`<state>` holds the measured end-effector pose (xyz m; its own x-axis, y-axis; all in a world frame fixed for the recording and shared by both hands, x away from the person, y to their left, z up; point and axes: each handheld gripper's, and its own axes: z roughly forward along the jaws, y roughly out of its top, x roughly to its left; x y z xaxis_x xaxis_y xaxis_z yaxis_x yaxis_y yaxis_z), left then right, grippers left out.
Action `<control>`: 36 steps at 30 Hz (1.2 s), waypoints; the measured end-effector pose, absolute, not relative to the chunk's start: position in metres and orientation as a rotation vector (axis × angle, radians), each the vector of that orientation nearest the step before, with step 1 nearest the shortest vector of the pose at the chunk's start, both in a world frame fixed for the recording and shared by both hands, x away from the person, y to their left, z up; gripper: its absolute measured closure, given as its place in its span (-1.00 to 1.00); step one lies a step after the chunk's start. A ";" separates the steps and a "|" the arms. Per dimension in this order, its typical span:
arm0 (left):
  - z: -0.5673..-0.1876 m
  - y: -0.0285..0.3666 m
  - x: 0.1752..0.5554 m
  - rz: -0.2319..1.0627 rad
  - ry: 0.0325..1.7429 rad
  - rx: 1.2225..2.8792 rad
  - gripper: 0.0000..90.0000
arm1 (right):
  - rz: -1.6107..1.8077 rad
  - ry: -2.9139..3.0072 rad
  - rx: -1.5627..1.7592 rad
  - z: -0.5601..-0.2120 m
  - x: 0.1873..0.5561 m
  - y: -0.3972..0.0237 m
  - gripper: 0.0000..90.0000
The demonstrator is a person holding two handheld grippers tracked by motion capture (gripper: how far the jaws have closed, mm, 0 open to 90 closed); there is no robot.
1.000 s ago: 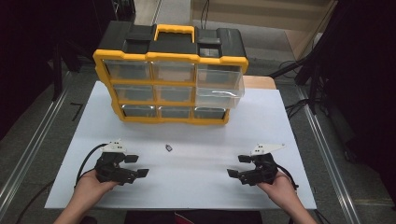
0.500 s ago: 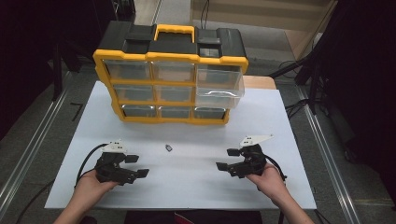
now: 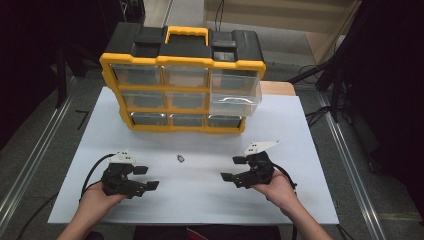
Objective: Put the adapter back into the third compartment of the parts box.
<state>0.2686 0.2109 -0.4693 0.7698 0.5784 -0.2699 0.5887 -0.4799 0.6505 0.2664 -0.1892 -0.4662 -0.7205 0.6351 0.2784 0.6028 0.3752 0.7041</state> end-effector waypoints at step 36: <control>-0.469 0.211 0.267 -0.017 0.849 2.199 -0.39 | 1.252 2.696 1.126 -0.464 0.294 -0.127 -0.56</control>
